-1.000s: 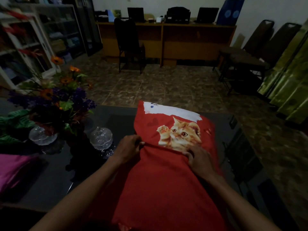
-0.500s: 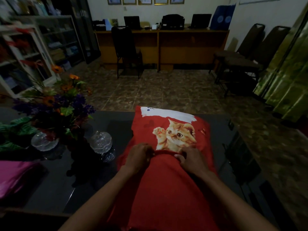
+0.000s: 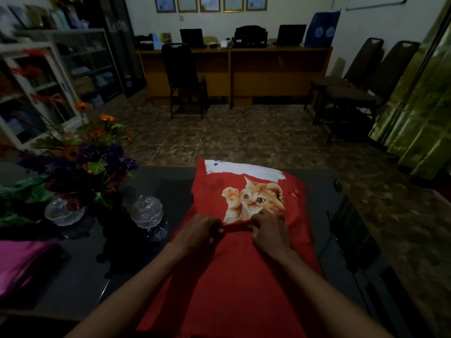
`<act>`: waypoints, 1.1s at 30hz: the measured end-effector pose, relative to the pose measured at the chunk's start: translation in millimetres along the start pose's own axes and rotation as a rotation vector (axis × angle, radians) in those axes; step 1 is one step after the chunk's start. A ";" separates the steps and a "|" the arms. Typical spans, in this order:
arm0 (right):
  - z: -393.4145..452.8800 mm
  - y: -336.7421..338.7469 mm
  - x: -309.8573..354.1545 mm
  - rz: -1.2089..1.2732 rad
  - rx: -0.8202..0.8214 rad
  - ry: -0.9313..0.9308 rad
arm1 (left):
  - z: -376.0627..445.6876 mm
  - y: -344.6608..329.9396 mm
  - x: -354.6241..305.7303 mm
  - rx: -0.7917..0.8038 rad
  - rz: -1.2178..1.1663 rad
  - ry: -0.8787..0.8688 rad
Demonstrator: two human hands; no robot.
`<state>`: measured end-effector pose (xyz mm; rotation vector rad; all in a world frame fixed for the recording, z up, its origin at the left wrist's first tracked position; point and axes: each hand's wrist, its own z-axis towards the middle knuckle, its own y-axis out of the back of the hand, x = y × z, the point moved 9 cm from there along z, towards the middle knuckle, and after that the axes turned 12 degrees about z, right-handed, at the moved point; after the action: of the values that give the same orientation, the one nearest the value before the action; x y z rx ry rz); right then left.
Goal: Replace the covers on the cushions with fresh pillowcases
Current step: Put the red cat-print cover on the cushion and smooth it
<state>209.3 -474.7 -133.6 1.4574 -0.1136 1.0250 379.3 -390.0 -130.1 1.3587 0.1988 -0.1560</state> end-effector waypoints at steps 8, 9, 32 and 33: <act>-3.1 17.6 -2.4 0.134 -0.094 0.057 | 2.8 2.0 -4.2 -0.126 -0.053 -0.020; -5.5 20.9 -1.5 0.131 -0.091 0.072 | 2.8 1.4 -6.5 -0.145 -0.040 -0.031; -31.0 51.2 -104.9 0.141 -0.056 -0.186 | 9.9 -6.2 -33.0 -0.070 0.014 0.002; -31.0 44.9 -117.5 0.102 -0.029 -0.183 | 13.1 -6.9 -45.8 -0.078 0.007 -0.031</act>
<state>95.6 -516.4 -179.7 1.5292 -0.3362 0.9656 333.8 -404.4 -123.5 1.2790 0.1718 -0.1618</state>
